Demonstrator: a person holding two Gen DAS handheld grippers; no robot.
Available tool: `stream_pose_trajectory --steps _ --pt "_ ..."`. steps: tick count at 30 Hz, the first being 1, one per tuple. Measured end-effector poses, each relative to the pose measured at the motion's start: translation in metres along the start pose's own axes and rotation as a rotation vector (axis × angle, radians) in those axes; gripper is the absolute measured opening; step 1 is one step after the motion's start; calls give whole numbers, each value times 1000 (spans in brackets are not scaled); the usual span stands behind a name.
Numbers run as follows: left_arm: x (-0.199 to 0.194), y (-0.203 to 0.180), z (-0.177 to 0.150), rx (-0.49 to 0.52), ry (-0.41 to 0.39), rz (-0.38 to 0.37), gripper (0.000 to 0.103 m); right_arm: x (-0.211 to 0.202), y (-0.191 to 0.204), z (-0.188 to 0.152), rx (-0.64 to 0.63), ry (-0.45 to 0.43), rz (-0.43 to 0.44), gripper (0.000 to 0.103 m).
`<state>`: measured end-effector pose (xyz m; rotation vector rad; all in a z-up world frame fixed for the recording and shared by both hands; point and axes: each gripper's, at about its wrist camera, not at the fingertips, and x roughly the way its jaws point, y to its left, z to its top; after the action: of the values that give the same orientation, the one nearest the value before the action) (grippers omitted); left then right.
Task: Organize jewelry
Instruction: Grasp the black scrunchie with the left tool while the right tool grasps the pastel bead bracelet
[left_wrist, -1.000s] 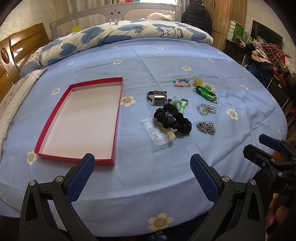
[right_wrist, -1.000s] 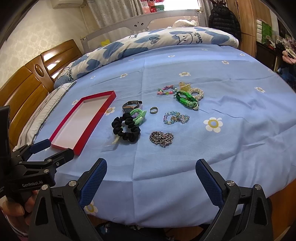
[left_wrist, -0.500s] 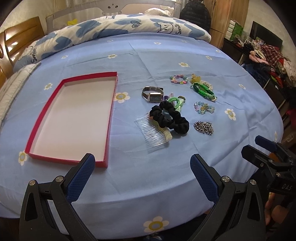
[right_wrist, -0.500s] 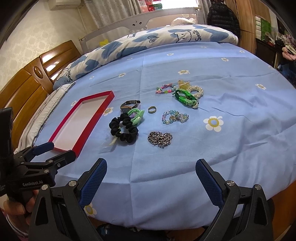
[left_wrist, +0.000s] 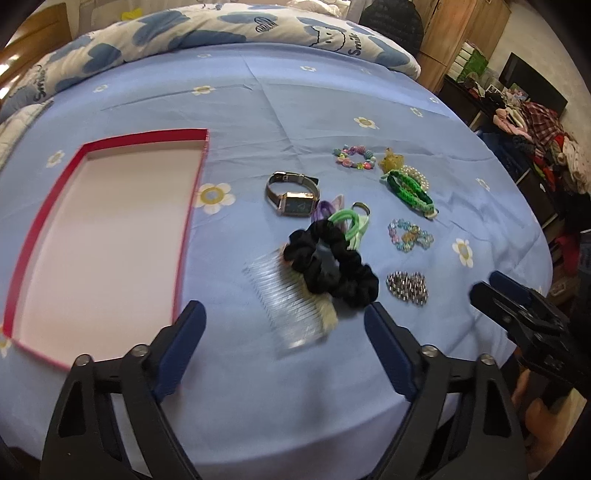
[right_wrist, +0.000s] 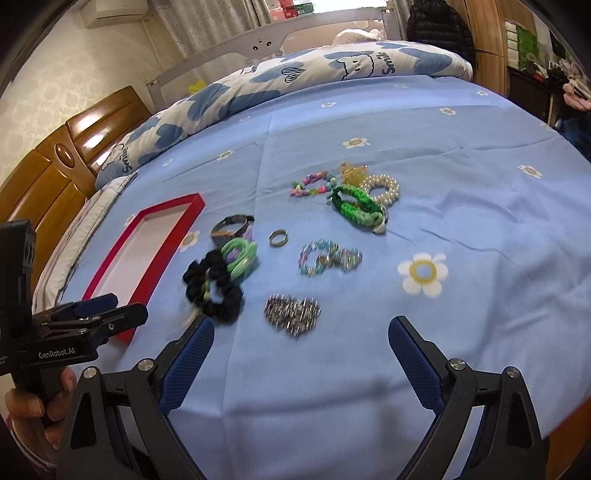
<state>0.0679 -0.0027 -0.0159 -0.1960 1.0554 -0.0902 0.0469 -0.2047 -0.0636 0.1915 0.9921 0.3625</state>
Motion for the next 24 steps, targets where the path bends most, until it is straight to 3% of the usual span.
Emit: stream_pose_trajectory --steps 3,12,14,20,22,24 --pt "11 -1 10 -3 17 -28 83 18 -8 12 10 16 -4 80" --pt "43 -6 30 10 78 -75 81 72 -18 40 -11 79 -47 75" --pt "50 -6 30 11 96 -80 69 84 -16 39 -29 103 -58 72" --pt "61 -4 25 13 143 -113 29 99 -12 34 -78 113 -103 47" --pt "59 -3 25 12 139 -128 18 98 -15 34 -72 104 -111 15" --pt "55 -2 25 12 130 -141 13 98 -19 36 -53 103 -97 0"
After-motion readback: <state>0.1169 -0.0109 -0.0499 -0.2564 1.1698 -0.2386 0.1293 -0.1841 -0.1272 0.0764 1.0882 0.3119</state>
